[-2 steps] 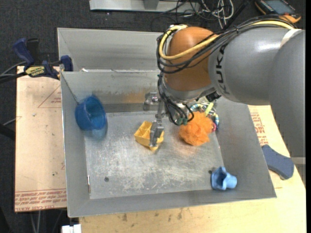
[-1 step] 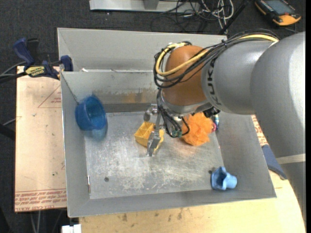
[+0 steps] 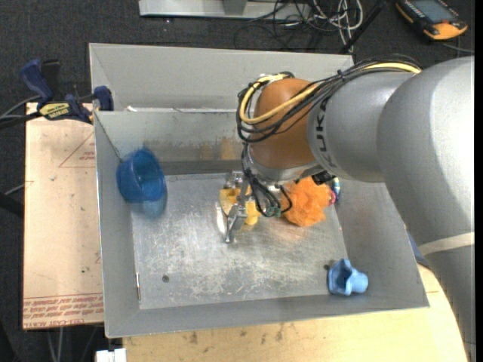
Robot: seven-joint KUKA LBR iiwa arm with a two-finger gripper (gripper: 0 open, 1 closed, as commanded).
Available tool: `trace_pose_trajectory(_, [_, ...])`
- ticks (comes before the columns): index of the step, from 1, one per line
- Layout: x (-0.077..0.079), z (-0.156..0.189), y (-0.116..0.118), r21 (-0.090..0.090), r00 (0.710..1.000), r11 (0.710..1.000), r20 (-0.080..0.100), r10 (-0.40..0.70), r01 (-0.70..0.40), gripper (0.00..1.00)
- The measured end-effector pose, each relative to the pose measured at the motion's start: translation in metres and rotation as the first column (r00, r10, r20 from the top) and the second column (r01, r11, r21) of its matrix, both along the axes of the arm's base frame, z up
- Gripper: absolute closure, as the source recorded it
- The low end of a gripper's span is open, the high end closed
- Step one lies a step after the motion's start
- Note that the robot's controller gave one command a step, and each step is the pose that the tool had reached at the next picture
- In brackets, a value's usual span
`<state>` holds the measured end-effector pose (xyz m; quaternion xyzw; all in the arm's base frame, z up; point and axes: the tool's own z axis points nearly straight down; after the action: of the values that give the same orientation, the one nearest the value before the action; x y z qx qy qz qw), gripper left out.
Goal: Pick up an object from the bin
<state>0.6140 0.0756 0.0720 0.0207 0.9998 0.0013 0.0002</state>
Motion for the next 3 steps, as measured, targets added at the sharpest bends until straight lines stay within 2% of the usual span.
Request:
trace_pose_trajectory(1, [0.0, 0.0, 0.0, 0.0, 1.0, 1.0, 0.0, 0.0, 0.0, 1.0])
trace_pose_trajectory(2, [0.005, 0.109, -0.002, -0.002, 0.999, 1.0, 0.002, 0.032, -0.032, 1.0])
trace_pose_trajectory(3, [0.005, 0.109, -0.002, -0.001, 1.0, 1.0, 0.002, 0.031, -0.031, 1.0])
